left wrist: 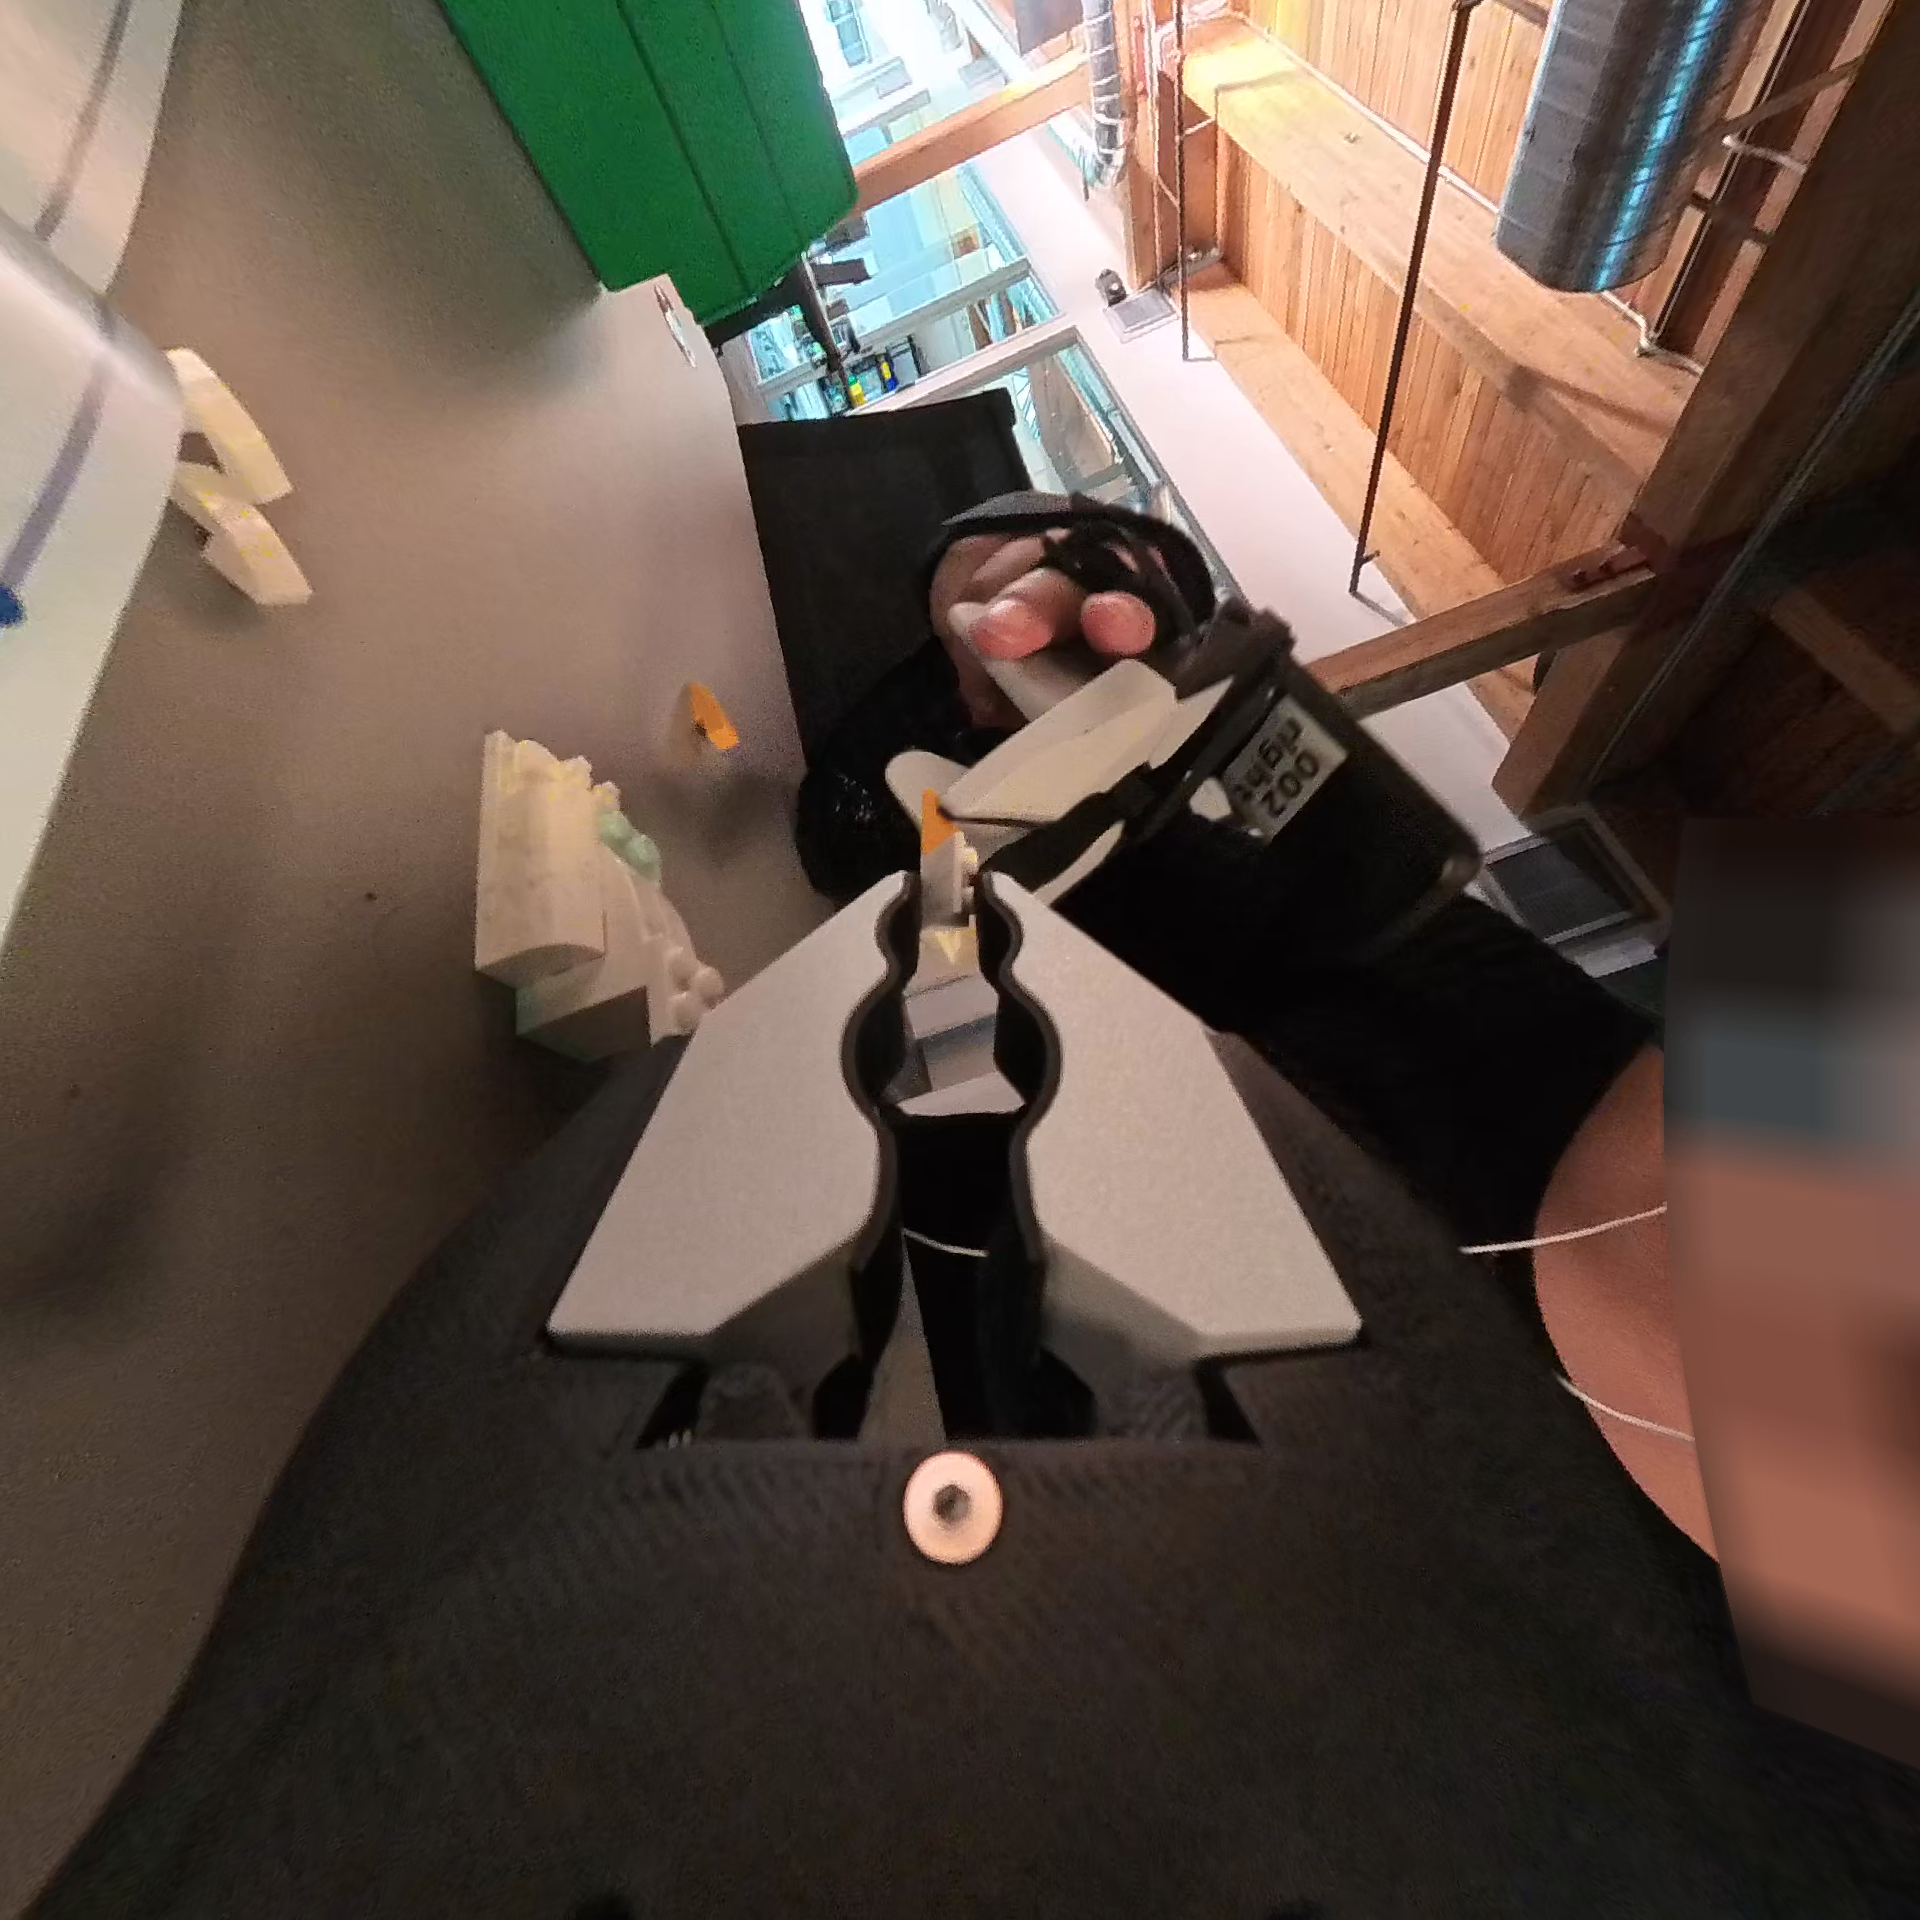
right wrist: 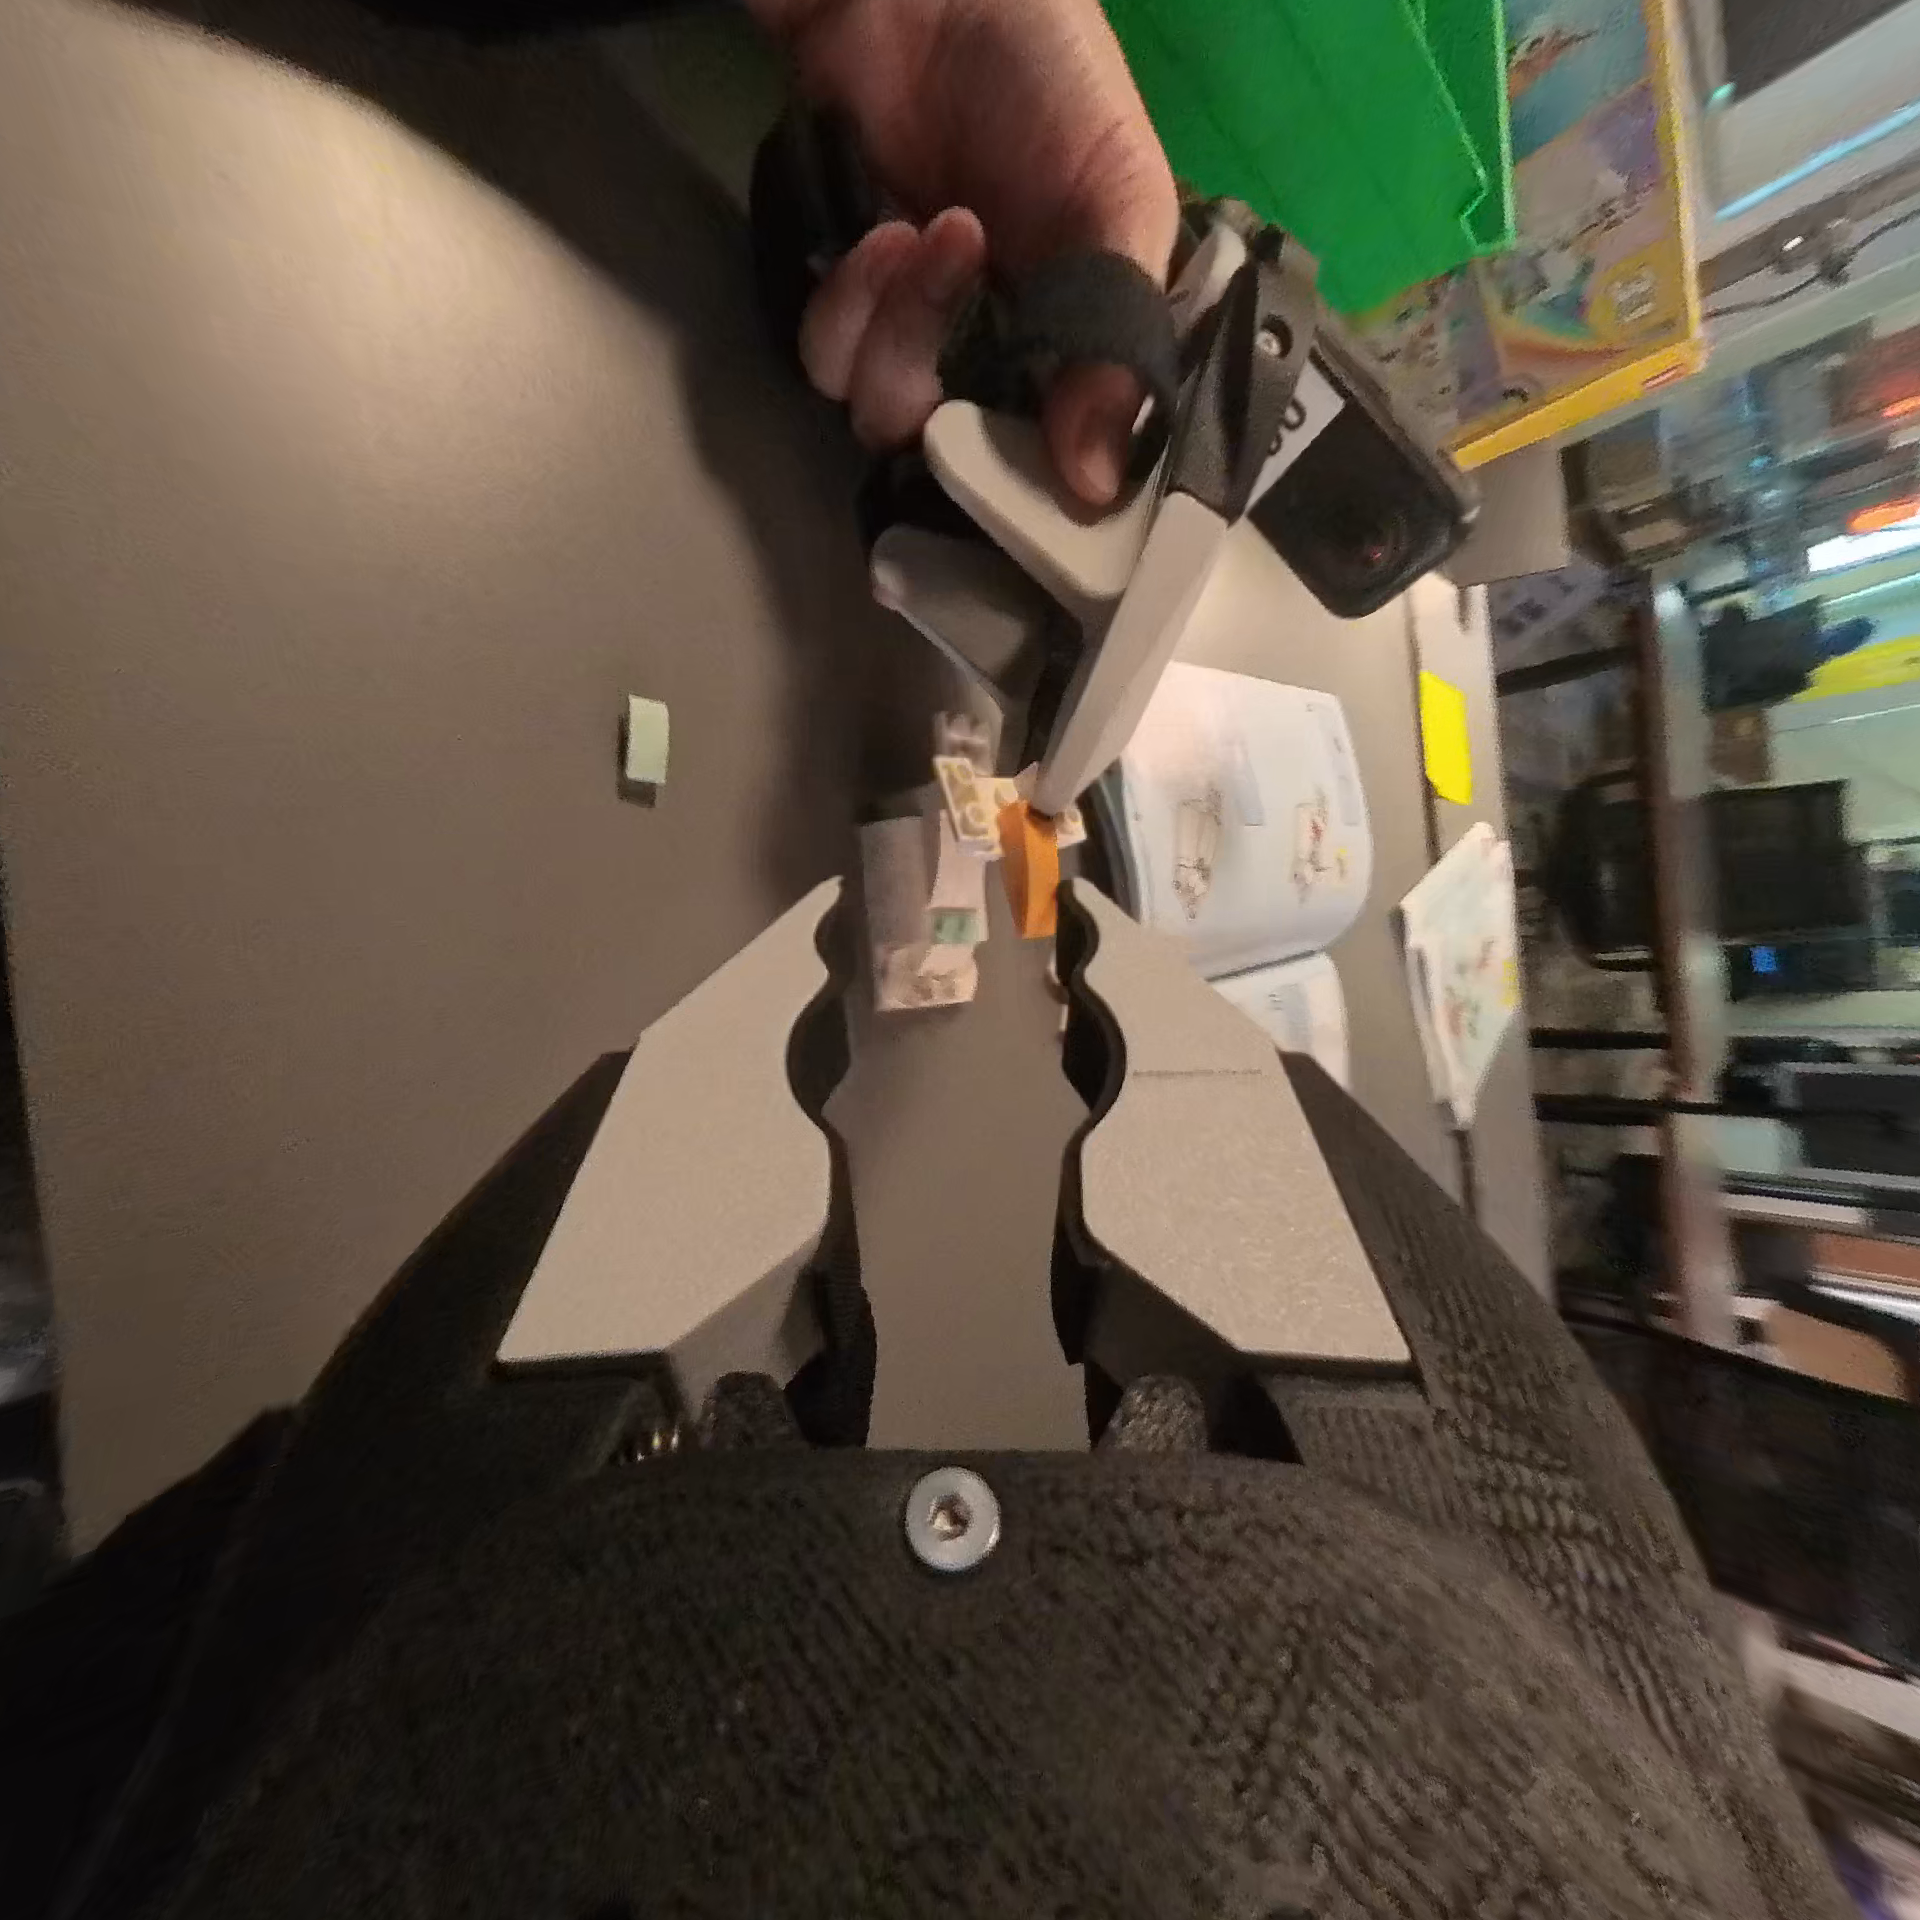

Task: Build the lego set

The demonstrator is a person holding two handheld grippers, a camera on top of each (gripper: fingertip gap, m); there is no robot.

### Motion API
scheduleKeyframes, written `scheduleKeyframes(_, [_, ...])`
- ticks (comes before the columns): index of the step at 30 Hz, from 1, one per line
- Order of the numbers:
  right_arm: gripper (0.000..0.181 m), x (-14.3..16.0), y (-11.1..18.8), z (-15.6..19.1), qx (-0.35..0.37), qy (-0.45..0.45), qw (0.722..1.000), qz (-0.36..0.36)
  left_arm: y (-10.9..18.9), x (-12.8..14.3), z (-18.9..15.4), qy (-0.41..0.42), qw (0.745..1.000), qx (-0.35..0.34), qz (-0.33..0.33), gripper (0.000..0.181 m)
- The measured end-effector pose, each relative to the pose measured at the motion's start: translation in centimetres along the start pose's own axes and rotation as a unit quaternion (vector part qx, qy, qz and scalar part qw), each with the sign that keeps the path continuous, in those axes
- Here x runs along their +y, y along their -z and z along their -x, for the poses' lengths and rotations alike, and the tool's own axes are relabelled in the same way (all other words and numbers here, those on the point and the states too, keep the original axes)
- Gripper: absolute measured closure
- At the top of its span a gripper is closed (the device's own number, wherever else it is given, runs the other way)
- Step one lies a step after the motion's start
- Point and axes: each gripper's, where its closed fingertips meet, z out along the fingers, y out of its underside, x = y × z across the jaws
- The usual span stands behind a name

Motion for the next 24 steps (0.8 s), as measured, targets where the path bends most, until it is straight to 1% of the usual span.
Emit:
scheduleKeyframes(3, [0.146,-0.4,0.4,0.6,-0.07,-0.085,0.994,-0.023,-0.3,0.6,0.1,-0.008,1.0,-0.008,0.02,0.173])
scheduleKeyframes(5, [0.153,-0.7,0.9,0.9,-0.113,-0.126,0.985,-0.04,-0.6,1.3,0.1,-0.016,0.999,-0.01,0.041,0.173])
scheduleKeyframes(7, [0.16,-0.7,1.3,1.1,-0.142,-0.139,0.979,-0.044,-0.9,1.9,0.1,-0.024,0.998,-0.016,0.06,0.173])
scheduleKeyframes(10, [0.172,-1.0,1.5,1.6,-0.175,-0.143,0.973,-0.051,-1.2,2.9,-0.3,-0.031,0.996,-0.005,0.089,0.173])
scheduleKeyframes(14, [0.174,-1.2,1.4,2.1,-0.192,-0.151,0.968,-0.058,-1.3,3.1,-0.7,-0.033,0.995,0.005,0.094,0.172])
scheduleKeyframes(16, [0.175,-1.0,1.4,1.9,-0.188,-0.16,0.967,-0.059,-1.4,2.7,-0.7,-0.048,0.995,0.002,0.083,0.172])
scheduleKeyframes(18, [0.175,-0.6,1.6,0.9,-0.164,-0.174,0.969,-0.061,-1.4,1.4,-0.9,-0.089,0.995,-0.005,0.046,0.17])
scheduleKeyframes(20, [0.175,0.1,2.0,-0.1,-0.143,-0.193,0.969,-0.058,-1.4,0.1,-1.0,-0.155,0.987,-0.034,0.007,0.135])
scheduleKeyframes(21, [0.175,0.4,2.2,-0.5,-0.133,-0.203,0.968,-0.06,-1.3,-0.4,-0.8,-0.199,0.978,-0.06,-0.008,0.123])
scheduleKeyframes(22, [0.175,0.6,2.5,-0.9,-0.125,-0.213,0.967,-0.066,-1.3,-0.7,-0.6,-0.254,0.963,-0.092,-0.018,0.118])
scheduleKeyframes(24, [0.175,0.5,3.2,-1.4,-0.116,-0.232,0.962,-0.086,-1.6,-0.9,-0.8,-0.362,0.921,-0.142,-0.028,0.116])
